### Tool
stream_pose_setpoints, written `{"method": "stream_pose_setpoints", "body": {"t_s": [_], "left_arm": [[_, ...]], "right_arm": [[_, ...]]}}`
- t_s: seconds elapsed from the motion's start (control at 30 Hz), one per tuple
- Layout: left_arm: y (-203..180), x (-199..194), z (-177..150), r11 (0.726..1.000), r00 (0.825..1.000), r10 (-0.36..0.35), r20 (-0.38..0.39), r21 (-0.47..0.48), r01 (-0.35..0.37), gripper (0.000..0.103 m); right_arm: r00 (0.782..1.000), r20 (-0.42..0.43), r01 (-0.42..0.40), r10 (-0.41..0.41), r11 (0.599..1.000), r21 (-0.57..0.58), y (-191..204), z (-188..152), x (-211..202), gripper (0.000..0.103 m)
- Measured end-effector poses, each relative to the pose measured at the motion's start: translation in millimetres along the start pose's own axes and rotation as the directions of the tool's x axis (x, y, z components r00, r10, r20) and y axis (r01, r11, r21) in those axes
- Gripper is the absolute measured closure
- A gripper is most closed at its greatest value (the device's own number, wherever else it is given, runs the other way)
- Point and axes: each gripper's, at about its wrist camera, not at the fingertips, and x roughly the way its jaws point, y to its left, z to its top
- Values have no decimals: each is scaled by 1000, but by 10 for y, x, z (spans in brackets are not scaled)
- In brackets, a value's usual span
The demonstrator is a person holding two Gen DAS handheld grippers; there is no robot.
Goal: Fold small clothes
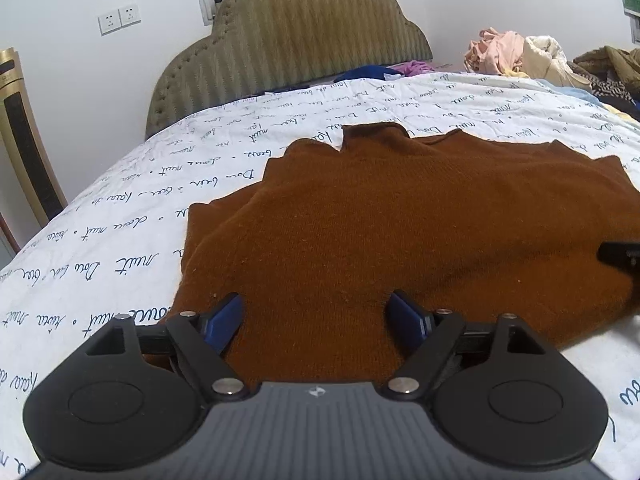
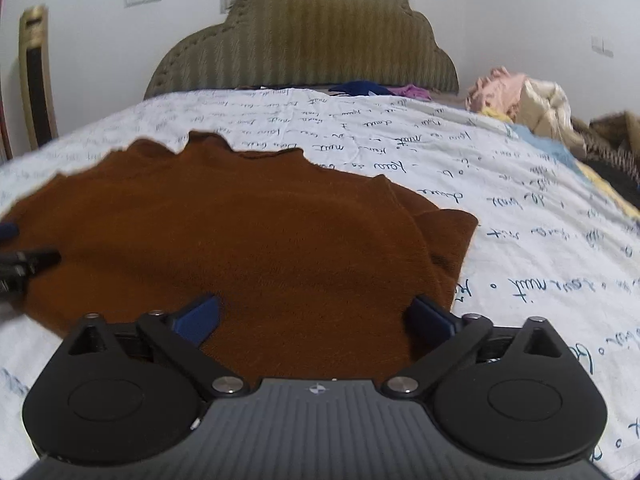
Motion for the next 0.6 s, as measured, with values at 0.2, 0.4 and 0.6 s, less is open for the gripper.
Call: {"method": "stream_pose_setpoints", "body": {"t_s": [0.2, 0.4, 0.6], "left_arm": [[30, 46, 6, 1000, 1000, 0, -14, -30, 0, 0], [40, 59, -2, 999, 1000, -7, -17, -38, 6, 0], [22, 51, -11, 1000, 1000, -1, -18, -29, 0, 0]], "right_arm": [[1000, -3, -15, 15, 1000, 20, -29, 4, 0, 0], [1000, -7, -11, 11, 1000, 13, -4, -9, 0, 0], [1000, -6, -11, 12, 1000, 14, -5, -12, 0, 0]]}}
